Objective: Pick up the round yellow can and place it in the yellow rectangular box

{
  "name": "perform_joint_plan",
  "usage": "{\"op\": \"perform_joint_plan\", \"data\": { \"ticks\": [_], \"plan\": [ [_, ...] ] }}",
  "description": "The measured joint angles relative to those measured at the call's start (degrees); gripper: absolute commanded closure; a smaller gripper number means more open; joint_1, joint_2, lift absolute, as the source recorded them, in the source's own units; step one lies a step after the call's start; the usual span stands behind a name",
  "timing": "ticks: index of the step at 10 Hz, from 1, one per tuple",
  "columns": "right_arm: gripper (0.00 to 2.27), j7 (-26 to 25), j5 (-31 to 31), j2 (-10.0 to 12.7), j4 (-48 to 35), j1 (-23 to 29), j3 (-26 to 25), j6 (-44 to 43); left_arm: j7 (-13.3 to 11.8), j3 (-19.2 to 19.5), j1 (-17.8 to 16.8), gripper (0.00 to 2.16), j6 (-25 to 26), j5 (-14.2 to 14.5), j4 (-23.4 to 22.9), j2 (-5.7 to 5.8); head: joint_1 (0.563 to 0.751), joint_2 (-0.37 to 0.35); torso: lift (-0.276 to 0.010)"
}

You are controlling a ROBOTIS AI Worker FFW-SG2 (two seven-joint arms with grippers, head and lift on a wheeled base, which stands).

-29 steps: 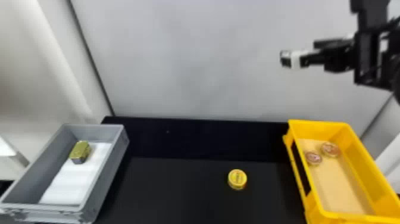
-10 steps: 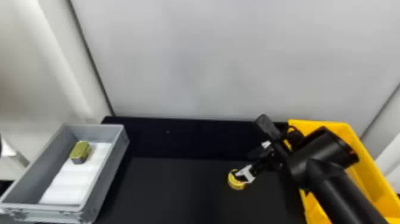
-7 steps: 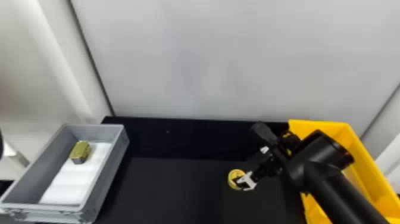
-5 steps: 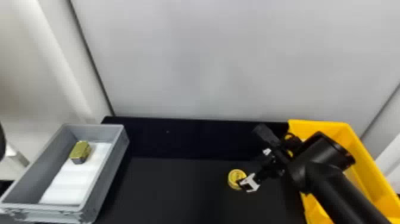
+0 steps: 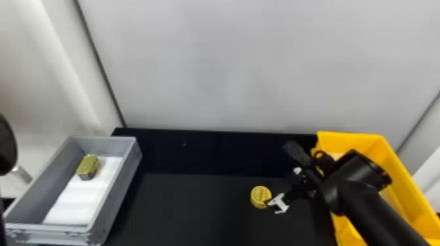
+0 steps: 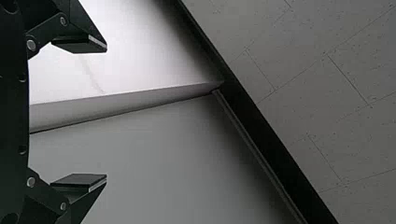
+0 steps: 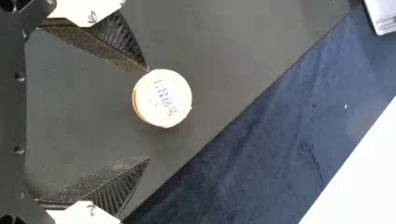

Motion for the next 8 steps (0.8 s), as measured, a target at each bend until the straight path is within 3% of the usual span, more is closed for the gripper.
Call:
{"op": "perform_joint_plan", "data": {
  "ticks": [8],
  "plan": [
    [0.12, -4.41, -4.91, 3.73, 6.84, -0.87, -2.46, -6.52, -0.03, -1.75, -2.02, 0.27, -0.35, 0.01, 0.50, 0.22, 0.663, 0.054, -0.010]
  ]
}}
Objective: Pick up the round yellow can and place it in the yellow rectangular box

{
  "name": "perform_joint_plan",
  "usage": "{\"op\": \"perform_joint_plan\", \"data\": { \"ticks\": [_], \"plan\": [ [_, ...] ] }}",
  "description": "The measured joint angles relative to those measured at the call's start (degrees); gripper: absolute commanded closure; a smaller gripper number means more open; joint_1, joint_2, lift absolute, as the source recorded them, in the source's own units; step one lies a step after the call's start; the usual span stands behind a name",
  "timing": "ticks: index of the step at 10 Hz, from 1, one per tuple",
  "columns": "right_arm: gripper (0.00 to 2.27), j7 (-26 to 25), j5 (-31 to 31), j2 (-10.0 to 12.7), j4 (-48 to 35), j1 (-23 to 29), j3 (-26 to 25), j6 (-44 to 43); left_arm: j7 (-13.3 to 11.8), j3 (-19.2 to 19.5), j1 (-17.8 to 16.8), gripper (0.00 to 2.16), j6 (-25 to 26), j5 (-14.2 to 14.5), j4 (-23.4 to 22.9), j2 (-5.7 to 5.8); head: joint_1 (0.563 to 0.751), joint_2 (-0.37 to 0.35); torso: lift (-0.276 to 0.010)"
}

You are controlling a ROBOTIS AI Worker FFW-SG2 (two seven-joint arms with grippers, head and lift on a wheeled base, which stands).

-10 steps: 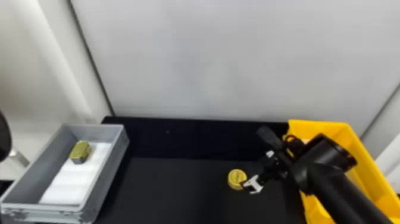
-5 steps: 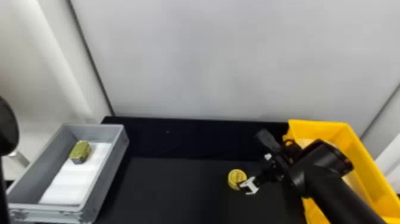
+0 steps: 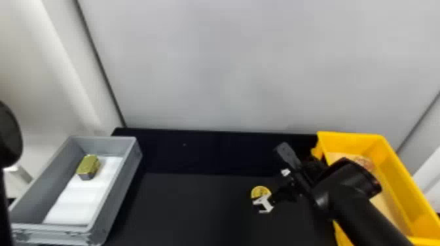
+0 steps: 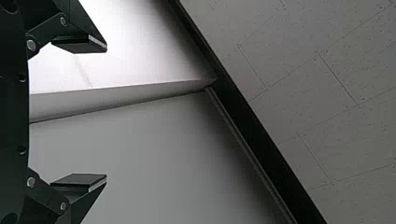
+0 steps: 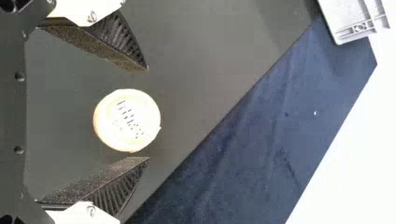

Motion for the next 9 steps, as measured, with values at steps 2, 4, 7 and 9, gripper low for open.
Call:
{"op": "perform_joint_plan", "data": {
  "ticks": [2, 4, 7, 9],
  "plan": [
    [0.12, -0.67, -0.46, 0.54, 1.84, -0.24, 0.56, -1.52, -0.01, -0.14, -0.12, 0.27, -0.29, 0.00, 0.02, 0.07, 0.663, 0.054, -0.010],
    [0.12, -1.29, -0.49, 0.85, 5.06, -1.31, 1.00, -3.09, -0.12, -0.20, -0.09, 0.27, -0.92, 0.00, 0.21, 0.08, 0.663, 0.054, -0.010],
    [0.12, -2.41, -0.32, 0.92, 7.81, -2.82, 1.98, -4.66, -0.19, -0.31, -0.03, 0.27, -1.51, 0.00, 0.35, 0.24, 0.663, 0.054, -0.010],
    [0.12, -2.22, -0.14, 0.51, 6.50, -3.16, 2.20, -3.88, -0.19, -0.21, 0.16, 0.27, -1.38, 0.00, 0.35, 0.27, 0.663, 0.054, -0.010]
  ]
}}
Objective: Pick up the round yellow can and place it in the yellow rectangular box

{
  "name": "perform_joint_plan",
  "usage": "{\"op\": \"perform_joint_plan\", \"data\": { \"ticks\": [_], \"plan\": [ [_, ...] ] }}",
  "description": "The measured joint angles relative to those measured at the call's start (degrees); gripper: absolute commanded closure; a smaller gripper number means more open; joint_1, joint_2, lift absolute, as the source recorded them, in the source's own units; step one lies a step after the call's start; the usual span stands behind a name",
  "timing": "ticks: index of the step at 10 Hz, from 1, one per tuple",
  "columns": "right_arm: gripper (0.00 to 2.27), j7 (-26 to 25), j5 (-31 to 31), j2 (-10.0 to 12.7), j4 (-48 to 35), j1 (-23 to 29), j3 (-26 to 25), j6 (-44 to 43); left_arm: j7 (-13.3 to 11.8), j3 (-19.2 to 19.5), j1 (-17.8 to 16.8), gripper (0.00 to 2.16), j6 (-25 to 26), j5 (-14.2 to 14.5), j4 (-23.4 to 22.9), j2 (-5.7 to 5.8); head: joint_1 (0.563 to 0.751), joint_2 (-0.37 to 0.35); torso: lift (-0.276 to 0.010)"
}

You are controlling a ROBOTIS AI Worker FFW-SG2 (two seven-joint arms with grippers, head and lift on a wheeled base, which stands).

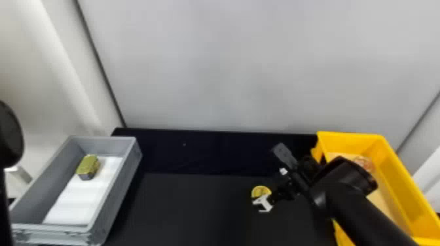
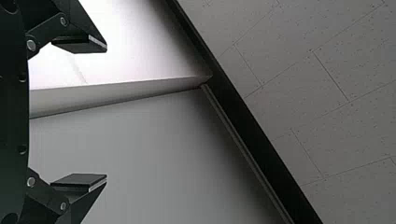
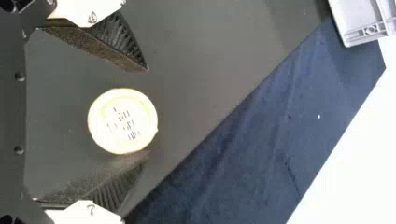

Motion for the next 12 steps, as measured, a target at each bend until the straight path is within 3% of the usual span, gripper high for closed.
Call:
{"op": "perform_joint_plan", "data": {
  "ticks": [12],
  "plan": [
    [0.12, -0.03, 0.10, -0.05, 0.12, -0.56, -0.79, -0.05, 0.10, -0.47, -0.51, 0.27, 0.11, -0.03, 0.19, -0.44, 0.663, 0.054, -0.010]
  ]
}}
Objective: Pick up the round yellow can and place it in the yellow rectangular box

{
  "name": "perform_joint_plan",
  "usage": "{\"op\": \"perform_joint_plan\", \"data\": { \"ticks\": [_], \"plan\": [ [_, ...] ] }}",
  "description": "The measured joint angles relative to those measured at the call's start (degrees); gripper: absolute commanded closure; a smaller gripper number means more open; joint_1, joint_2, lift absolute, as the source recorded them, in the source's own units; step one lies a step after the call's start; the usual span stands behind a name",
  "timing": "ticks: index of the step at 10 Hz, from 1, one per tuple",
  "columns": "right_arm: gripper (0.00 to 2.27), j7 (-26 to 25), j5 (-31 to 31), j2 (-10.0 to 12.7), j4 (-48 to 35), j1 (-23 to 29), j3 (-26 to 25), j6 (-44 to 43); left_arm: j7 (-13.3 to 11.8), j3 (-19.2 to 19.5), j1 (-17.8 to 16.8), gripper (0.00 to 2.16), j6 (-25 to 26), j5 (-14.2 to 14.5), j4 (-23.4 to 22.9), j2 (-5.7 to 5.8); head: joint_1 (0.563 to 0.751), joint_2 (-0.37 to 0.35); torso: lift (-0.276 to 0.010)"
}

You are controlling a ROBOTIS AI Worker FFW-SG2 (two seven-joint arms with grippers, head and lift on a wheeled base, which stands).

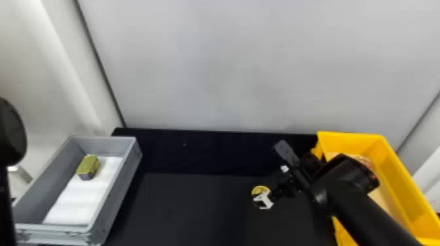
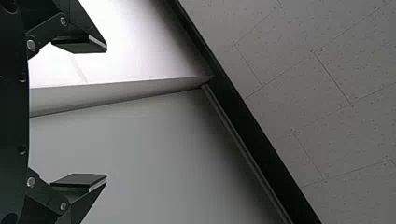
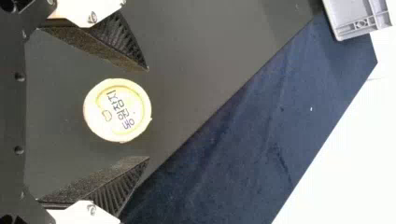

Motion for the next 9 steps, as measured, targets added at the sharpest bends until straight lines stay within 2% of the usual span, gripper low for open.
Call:
{"op": "perform_joint_plan", "data": {
  "ticks": [5, 9],
  "plan": [
    [0.12, -0.61, 0.09, -0.28, 1.77, 0.00, -0.78, -0.27, -0.08, -0.19, -0.28, 0.27, -0.46, 0.01, 0.07, -0.03, 0.663, 0.054, -0.010],
    [0.13, -0.68, 0.09, 0.41, 4.91, -0.49, -1.08, -0.92, -0.10, -0.32, -0.39, 0.27, -0.82, 0.03, 0.14, 0.06, 0.663, 0.054, -0.010]
  ]
}}
